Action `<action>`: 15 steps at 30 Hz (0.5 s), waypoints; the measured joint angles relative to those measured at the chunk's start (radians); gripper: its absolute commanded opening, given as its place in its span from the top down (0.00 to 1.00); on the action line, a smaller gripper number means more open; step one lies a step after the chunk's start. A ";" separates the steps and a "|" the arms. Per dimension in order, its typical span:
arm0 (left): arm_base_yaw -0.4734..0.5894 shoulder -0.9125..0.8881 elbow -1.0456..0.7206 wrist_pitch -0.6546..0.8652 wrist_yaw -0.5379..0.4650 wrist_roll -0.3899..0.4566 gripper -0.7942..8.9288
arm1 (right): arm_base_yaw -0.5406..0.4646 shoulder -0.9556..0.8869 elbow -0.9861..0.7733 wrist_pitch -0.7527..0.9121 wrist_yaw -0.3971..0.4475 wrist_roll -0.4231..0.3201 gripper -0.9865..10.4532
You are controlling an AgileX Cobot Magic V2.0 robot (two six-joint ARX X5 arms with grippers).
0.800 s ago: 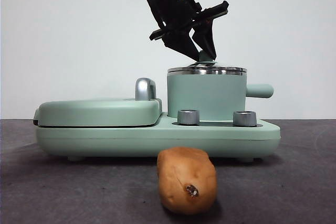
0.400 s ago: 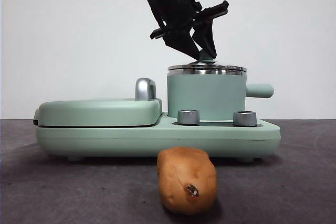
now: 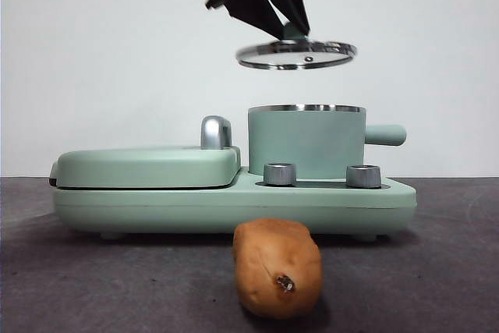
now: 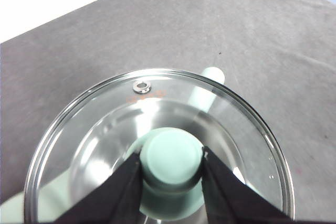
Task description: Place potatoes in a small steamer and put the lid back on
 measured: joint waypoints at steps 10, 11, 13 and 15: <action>0.079 -0.066 0.000 -0.099 0.000 0.011 0.86 | 0.304 0.171 0.000 0.002 0.172 0.098 0.51; 0.090 -0.073 0.000 -0.101 0.000 0.013 0.86 | 0.348 0.195 0.000 0.003 0.197 0.111 0.51; 0.112 -0.085 0.000 -0.108 0.000 0.016 0.86 | 0.429 0.243 0.000 0.005 0.246 0.137 0.52; 0.134 -0.094 0.000 -0.119 -0.001 0.018 0.86 | 0.504 0.293 0.000 0.016 0.288 0.166 0.52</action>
